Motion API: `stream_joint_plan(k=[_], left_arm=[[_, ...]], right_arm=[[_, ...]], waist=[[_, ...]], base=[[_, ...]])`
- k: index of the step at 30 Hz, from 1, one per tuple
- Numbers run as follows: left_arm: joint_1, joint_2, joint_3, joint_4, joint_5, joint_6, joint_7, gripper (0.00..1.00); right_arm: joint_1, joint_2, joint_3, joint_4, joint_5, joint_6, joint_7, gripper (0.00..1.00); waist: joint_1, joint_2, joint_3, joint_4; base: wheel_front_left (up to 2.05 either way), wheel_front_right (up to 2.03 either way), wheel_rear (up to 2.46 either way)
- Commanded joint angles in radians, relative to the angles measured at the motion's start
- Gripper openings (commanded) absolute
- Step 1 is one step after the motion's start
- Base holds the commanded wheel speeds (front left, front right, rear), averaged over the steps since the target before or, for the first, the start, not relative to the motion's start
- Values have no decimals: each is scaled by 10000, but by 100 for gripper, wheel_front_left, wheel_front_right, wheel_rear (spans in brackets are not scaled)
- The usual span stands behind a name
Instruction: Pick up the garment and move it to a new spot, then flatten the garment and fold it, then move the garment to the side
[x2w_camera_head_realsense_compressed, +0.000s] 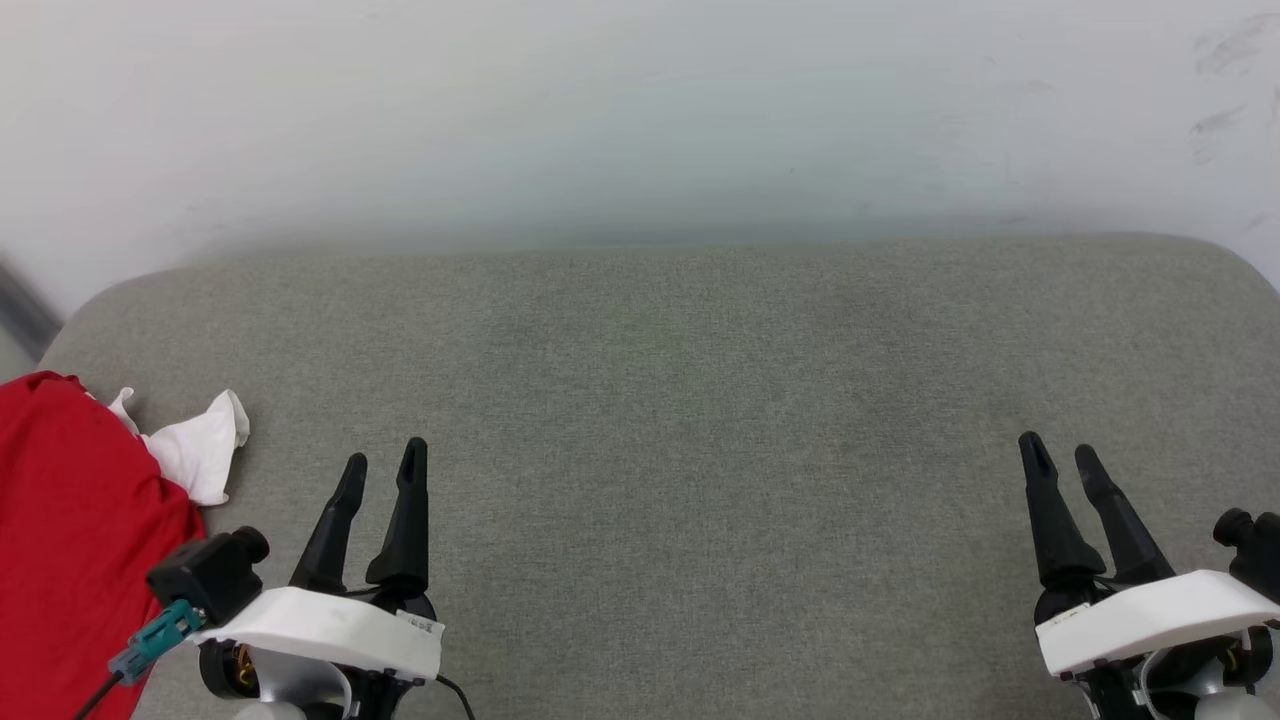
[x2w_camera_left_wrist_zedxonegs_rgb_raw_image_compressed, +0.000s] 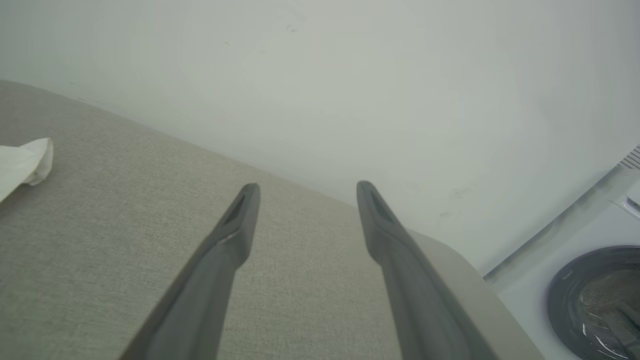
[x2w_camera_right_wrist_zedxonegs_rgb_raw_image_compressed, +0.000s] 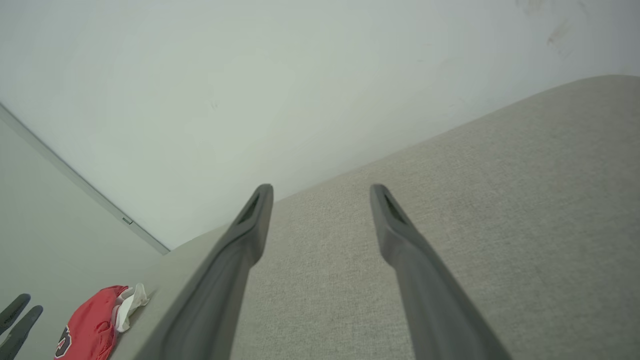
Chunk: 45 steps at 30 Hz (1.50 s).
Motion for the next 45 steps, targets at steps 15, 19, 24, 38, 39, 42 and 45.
stream_joint_plan(k=[15,19,24,38,39,42,45], left_arm=[[33,239,-281,22,2144,144,-516,100],[73,276,-311,76,2538,176,-618,100],[82,288,-380,229,3110,269,-755,100],[-37,226,-467,545,4132,303,-1044,100],[-42,219,-477,549,4211,307,-1061,100],[-49,202,-498,569,4442,324,-1124,100],[-53,184,-503,567,4660,321,-1174,100]], right_arm=[[148,1,-166,-444,-2462,21,163,100],[182,38,-154,-508,-2946,22,107,100],[268,95,-168,-575,-3567,22,46,100],[365,185,-131,-414,-4529,23,-127,100],[368,192,-129,-403,-4567,23,-141,100],[375,210,-131,-366,-4726,23,-208,100],[380,228,-138,-341,-4888,23,-269,100]], waist=[[0,0,-38,16],[0,0,-54,20],[0,0,-75,40],[0,0,-92,50],[0,0,-90,51],[0,0,-90,57],[0,0,-94,73]], base=[[0,0,0],[0,0,0],[0,0,0],[0,0,0],[0,0,0],[0,0,0],[0,0,0]])
